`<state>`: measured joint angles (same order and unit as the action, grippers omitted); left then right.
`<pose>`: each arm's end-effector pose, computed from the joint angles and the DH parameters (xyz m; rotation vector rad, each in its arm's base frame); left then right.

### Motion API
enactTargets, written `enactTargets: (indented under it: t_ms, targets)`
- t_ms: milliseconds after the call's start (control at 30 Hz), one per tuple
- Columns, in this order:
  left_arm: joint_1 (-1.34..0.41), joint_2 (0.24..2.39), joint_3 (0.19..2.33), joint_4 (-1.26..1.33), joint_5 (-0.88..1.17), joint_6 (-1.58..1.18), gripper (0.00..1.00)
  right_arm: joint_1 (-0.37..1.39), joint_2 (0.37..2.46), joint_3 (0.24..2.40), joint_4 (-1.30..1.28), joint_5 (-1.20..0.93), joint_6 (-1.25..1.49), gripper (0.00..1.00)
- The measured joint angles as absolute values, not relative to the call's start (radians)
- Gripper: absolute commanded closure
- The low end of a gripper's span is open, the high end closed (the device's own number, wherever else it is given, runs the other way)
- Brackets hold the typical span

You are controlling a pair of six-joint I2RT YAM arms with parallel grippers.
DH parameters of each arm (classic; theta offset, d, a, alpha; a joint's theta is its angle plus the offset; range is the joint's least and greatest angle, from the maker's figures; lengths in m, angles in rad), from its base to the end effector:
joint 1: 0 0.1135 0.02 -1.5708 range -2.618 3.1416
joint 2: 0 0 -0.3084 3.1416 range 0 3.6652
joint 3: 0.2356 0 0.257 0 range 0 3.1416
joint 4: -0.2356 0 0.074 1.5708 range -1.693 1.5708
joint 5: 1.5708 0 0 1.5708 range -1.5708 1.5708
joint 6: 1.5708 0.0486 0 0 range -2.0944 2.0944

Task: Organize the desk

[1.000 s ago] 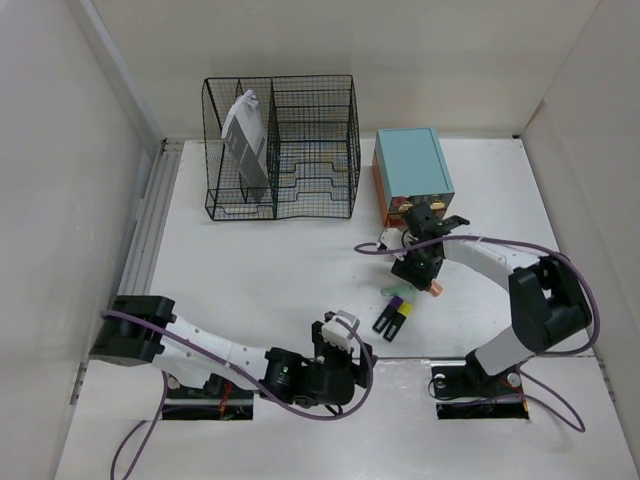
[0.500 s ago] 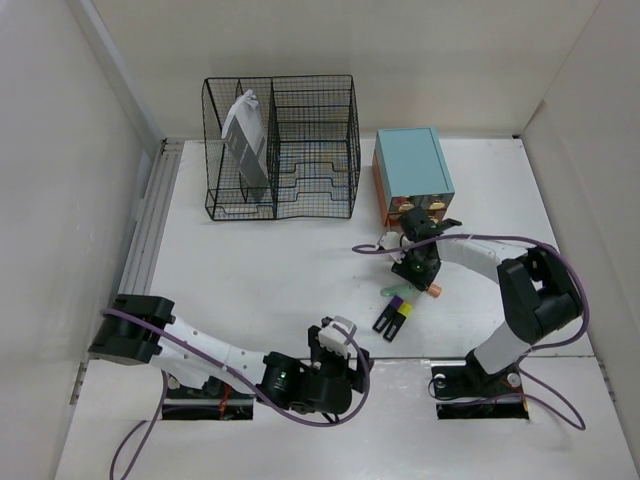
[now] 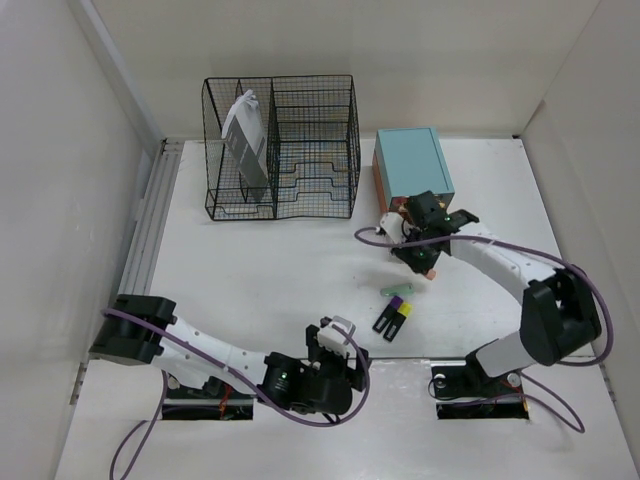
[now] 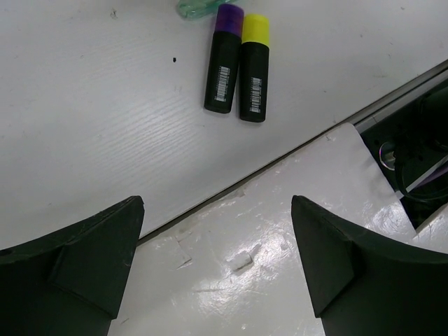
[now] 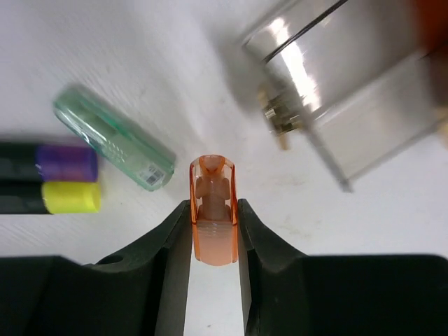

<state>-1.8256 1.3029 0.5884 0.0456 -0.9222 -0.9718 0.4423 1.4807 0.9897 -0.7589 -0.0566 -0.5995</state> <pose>-0.0249 -0.2493 0.2284 0.3868 2.0024 -0.7773 0.2515 0.1221 0.2395 -1.4131 2.4370 0.0437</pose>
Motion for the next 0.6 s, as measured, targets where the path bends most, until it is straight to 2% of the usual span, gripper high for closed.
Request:
enactTargets:
  t_ms: [167, 300, 600]
  targets:
    - [-1.825, 1.333, 0.601, 0.042, -0.926, -0.972, 0.15, 0.442, 1.420, 1.165, -0.776, -0.127, -0.607, 0.96]
    - [-1.826, 1.359, 0.632, 0.041, -0.927, -0.970, 0.15, 0.442, 1.418, 1.219, -0.755, -0.141, -0.601, 0.96]
    - [-1.826, 1.365, 0.662, 0.054, -0.925, -0.950, 0.15, 0.442, 1.599, 1.267, -0.668, -0.045, -0.529, 0.96]
